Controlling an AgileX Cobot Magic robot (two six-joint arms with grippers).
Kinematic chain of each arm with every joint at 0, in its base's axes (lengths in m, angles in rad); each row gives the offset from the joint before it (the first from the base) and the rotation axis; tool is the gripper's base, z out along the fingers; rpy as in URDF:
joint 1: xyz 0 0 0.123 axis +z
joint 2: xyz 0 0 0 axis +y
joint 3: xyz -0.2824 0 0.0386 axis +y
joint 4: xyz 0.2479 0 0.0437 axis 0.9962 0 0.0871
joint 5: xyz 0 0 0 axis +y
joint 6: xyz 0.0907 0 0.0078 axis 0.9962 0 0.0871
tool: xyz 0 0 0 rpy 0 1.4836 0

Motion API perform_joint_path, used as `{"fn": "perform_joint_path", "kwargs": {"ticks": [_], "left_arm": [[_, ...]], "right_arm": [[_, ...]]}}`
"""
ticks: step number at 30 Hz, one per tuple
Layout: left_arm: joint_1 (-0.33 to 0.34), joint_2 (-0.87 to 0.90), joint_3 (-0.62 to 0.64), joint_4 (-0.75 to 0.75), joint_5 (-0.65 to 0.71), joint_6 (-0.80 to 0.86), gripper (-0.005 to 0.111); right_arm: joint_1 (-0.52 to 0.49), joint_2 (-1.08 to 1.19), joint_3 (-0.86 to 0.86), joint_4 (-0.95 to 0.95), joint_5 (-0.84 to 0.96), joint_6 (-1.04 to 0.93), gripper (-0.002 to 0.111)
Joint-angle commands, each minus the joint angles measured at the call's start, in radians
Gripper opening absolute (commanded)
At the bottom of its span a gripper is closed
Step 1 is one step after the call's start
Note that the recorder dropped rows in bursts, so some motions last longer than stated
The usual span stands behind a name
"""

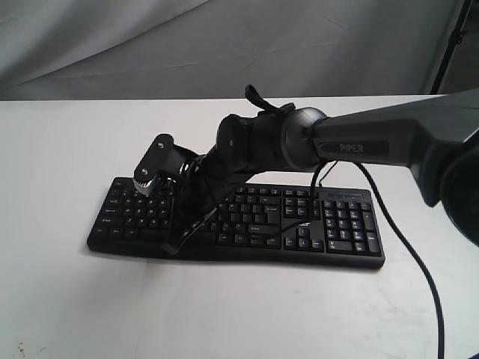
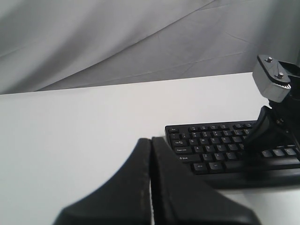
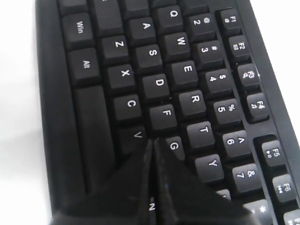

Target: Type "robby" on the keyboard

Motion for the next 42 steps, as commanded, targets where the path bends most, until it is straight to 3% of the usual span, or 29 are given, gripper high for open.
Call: {"fn": "perform_joint_path", "kwargs": {"ticks": [1, 42], "left_arm": [[-0.006, -0.003, 0.004, 0.005, -0.005, -0.003, 0.0], [-0.006, -0.003, 0.004, 0.005, -0.005, -0.003, 0.0]], "right_arm": [[0.002, -0.001, -0.003, 0.008, -0.011, -0.006, 0.0], [0.0, -0.01, -0.003, 0.004, 0.012, -0.006, 0.0]]}}
